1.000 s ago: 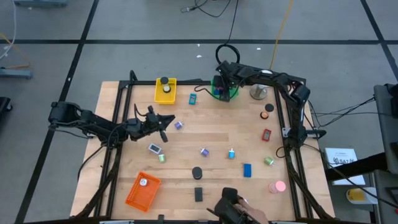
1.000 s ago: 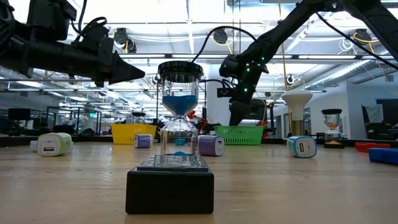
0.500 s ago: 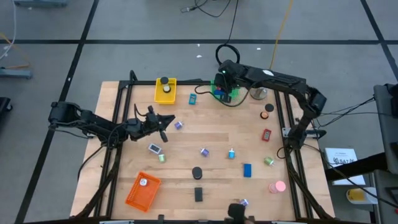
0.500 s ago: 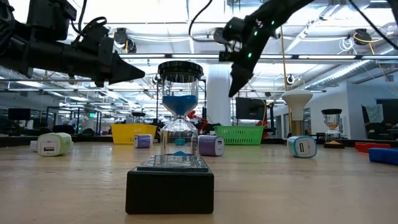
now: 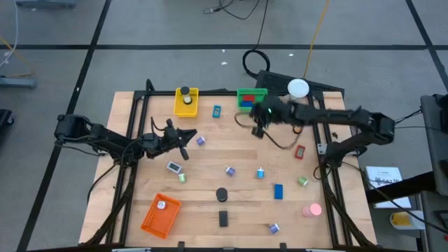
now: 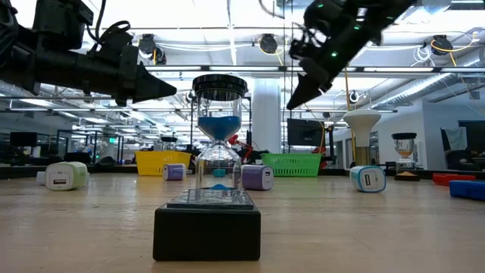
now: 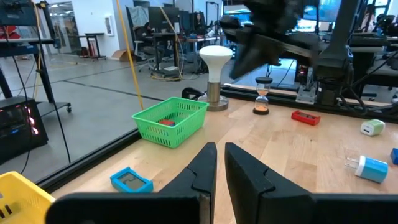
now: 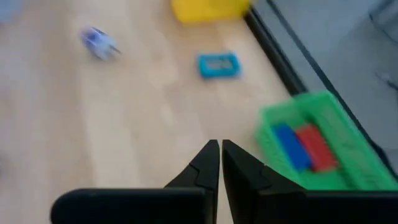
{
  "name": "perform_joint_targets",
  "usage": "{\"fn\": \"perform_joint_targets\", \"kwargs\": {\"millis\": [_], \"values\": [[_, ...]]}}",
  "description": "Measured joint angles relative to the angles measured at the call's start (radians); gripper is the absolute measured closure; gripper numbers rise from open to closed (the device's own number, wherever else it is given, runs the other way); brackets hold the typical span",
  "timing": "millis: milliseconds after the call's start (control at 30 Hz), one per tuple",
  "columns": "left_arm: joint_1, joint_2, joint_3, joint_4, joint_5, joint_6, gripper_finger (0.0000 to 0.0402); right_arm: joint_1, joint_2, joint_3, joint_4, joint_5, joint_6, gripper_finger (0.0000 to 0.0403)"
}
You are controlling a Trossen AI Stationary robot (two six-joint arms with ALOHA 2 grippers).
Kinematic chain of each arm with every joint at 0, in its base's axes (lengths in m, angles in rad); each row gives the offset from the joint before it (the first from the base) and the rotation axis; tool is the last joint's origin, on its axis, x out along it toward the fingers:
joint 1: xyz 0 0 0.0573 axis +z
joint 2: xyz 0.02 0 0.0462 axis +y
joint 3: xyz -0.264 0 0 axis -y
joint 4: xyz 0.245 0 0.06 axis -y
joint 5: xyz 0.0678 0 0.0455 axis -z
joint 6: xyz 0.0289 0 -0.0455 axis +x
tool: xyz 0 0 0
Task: Pick & Place Office items
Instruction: Put the top purple charger adapter into the orange bin
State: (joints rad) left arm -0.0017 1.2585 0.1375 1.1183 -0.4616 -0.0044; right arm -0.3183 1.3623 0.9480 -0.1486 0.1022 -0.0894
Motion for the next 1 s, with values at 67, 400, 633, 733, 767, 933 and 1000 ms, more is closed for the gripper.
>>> {"fn": "perform_joint_targets", "kwargs": {"millis": [67,400,633,733,767,933,1000], "values": [[0.0,0.0,0.0,0.0,0.0,0.0,0.0364,0.05,-0.037,-0.099,0.155,-0.002,-0.001,0.039],[0.006,0.0,0.0,0.036,-0.015,-0.106,0.0364,0.188,-0.096,-0.33,0.488,0.097,0.134,0.0395],[0.006,0.0,0.0,0.04,0.006,-0.11,0.0364,0.221,-0.096,-0.33,0.561,0.211,0.152,0.04],[0.006,0.0,0.0,0.043,0.044,-0.143,0.0364,0.235,-0.096,-0.33,0.598,0.21,0.136,0.0399],[0.006,0.0,0.0,0.049,0.052,-0.173,0.0364,0.241,-0.096,-0.33,0.6,0.209,0.128,0.0399],[-0.013,0.0,0.027,0.013,0.175,-0.188,0.0364,0.261,-0.096,-0.33,0.602,0.21,0.119,0.0399],[-0.039,0.0,0.057,-0.035,0.189,-0.179,0.0364,0.262,-0.096,-0.33,0.602,0.21,0.109,0.0399]]}}
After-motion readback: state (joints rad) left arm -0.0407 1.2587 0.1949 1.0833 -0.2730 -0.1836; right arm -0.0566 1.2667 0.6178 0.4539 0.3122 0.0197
